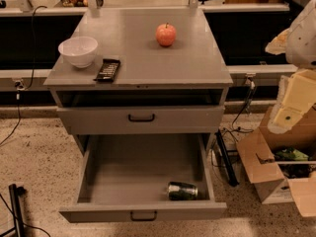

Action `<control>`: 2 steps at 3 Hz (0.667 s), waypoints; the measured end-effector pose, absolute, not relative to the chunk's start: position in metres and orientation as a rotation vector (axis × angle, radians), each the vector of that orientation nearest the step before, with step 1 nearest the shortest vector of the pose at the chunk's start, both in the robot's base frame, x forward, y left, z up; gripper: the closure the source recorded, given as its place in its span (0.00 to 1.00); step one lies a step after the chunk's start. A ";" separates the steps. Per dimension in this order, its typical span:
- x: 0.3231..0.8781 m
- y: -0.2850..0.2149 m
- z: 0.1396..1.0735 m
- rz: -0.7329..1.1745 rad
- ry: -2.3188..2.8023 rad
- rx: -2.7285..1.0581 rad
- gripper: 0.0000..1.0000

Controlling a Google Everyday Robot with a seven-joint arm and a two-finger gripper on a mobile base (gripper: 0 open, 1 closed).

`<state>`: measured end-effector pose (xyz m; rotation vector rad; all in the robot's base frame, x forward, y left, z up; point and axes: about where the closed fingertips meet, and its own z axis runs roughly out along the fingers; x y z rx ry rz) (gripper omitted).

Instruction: Pick green can from middle drawer and place on counter

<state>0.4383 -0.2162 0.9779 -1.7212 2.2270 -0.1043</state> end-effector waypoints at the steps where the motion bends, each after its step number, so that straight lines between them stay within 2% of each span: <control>1: 0.438 -0.216 0.978 -0.104 2.227 -1.721 0.00; 2: 0.443 -0.214 0.965 -0.093 2.253 -1.764 0.00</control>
Offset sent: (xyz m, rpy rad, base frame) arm 0.0092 0.0026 -0.0368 -0.0607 0.1300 0.0307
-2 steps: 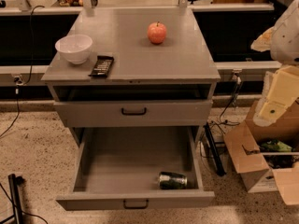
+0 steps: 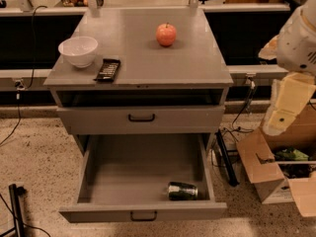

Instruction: Pick green can from middle drawer and place on counter

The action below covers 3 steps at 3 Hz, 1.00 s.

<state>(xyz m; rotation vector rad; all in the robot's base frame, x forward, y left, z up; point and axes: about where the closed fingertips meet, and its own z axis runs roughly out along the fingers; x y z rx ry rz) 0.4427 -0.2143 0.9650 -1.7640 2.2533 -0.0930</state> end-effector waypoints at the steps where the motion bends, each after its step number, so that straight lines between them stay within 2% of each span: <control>1: 0.462 -0.213 0.912 -0.140 2.295 -1.832 0.00; 2: 0.477 -0.205 0.790 -0.103 2.291 -1.885 0.00; 3: 0.479 -0.205 0.792 -0.107 2.288 -1.884 0.00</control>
Offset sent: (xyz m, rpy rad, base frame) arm 0.0511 0.0097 -0.3007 -0.0573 0.1214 0.0534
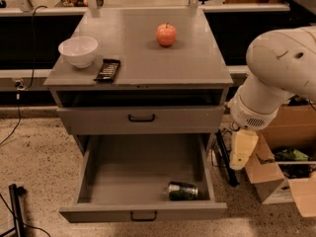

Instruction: Pick green can from middle drawer and place on counter

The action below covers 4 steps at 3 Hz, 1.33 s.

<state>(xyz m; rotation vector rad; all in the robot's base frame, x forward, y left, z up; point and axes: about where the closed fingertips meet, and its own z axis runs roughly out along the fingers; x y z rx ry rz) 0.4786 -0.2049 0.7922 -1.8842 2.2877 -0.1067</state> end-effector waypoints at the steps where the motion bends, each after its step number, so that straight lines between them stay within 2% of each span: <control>1: 0.496 -0.197 0.763 -0.043 2.257 -1.911 0.00; 2: 0.525 -0.175 0.709 -0.015 2.193 -1.884 0.00; 4: 0.531 -0.173 0.685 -0.034 2.257 -1.901 0.00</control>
Offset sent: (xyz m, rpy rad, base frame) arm 0.0655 0.0543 -0.1546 0.1306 -0.0370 0.0561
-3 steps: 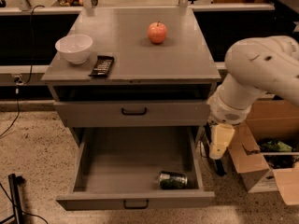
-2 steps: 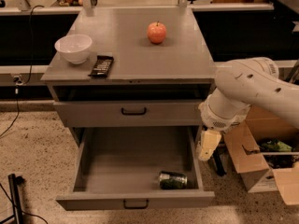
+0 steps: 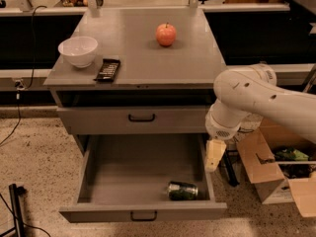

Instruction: Pick green can from middle drawer and place on counter

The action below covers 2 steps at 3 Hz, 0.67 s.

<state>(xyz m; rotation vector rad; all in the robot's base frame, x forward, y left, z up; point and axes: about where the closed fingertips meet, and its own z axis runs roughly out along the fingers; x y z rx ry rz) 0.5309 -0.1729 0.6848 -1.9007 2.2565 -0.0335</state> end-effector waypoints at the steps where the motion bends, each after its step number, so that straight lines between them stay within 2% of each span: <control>1: 0.531 -0.170 0.642 -0.057 2.266 -1.911 0.00; 2: 0.541 -0.154 0.610 -0.092 2.167 -1.878 0.00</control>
Offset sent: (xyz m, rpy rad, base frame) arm 0.0113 0.0306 -0.1144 0.0443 -0.1532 0.0484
